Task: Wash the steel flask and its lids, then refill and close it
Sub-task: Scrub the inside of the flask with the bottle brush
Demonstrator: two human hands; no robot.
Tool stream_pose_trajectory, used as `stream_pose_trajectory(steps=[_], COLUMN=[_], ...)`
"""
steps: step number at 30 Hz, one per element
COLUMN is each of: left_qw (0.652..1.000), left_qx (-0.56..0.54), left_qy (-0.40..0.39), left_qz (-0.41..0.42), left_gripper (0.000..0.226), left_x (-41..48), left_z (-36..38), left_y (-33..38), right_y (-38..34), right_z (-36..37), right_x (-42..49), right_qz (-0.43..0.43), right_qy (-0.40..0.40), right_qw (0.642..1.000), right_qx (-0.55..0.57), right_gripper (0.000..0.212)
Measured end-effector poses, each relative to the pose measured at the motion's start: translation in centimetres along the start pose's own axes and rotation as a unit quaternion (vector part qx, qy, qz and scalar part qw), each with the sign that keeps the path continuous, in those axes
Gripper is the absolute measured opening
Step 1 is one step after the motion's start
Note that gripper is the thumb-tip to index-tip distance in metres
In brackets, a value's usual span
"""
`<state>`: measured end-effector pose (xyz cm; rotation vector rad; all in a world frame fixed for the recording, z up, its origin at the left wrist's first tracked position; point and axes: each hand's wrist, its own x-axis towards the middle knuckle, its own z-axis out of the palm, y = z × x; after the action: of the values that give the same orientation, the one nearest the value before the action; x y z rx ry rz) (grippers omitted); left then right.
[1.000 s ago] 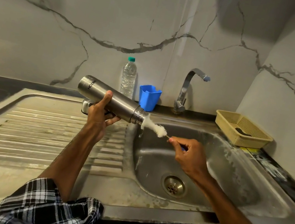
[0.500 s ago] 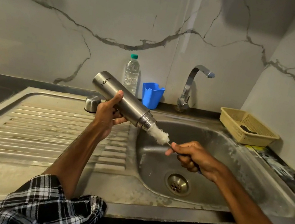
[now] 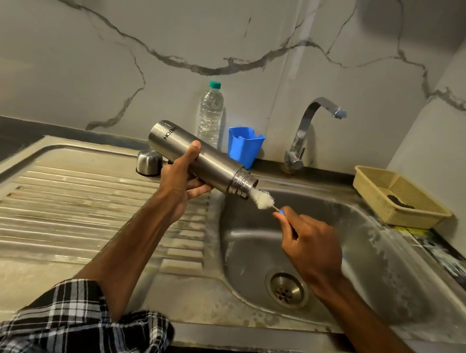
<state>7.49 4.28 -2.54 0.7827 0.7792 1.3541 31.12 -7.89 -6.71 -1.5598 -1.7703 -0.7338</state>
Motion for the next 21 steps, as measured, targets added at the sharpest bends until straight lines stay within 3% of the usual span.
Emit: stream_pose_trajectory(steps=[2,4,5,7,10,12,14,15,16,20,21], left_qw=[1.0,0.999,0.998,0.996,0.994,0.992,0.991,0.991,0.992,0.994,0.993], left_qx=[0.005,0.027,0.043,0.063,0.073,0.072,0.072,0.074,0.076,0.087,0.092], left_qy=[-0.016,-0.032,-0.041,-0.056,-0.083,-0.103,-0.11,-0.107,-0.099,-0.067,-0.069], left_qz=[-0.001,0.007,0.01,0.012,0.01,0.007,0.007,0.008,0.009,0.011,0.009], left_gripper=[0.038,0.031,0.033,0.042,0.038,0.03,0.029,0.03,0.031,0.038,0.034], left_x=[-0.1,-0.3,-0.3,-0.5,-0.6,-0.7,-0.7,-0.6,-0.6,-1.0,-1.3], left_z=[-0.2,-0.4,-0.5,-0.5,-0.4,-0.2,-0.1,-0.2,-0.2,0.3,0.8], left_y=[0.1,0.2,0.2,0.2,0.2,0.3,0.5,0.5,0.5,-0.4,-0.7], right_y=[-0.3,-0.5,-0.5,-0.1,0.6,0.8,0.6,0.3,-0.1,-2.3,-2.6], right_z=[0.0,-0.3,-0.7,-1.7,-3.0,-3.1,-3.1,-3.1,-3.1,-1.6,-0.9], right_x=[0.1,0.6,0.8,1.3,1.8,2.0,2.0,1.9,1.8,1.4,1.4], right_qz=[0.011,0.095,0.156,0.267,0.36,0.383,0.393,0.392,0.382,0.241,0.206], right_qy=[-0.001,-0.07,-0.129,-0.254,-0.402,-0.442,-0.446,-0.439,-0.421,-0.219,-0.171], right_qw=[1.0,0.975,0.935,0.822,0.661,0.586,0.552,0.56,0.593,0.857,0.903], right_qx=[0.02,0.188,0.292,0.435,0.521,0.561,0.584,0.583,0.57,0.4,0.335], right_gripper=[0.022,0.022,0.022,0.027,0.038,0.038,0.038,0.039,0.04,0.033,0.032])
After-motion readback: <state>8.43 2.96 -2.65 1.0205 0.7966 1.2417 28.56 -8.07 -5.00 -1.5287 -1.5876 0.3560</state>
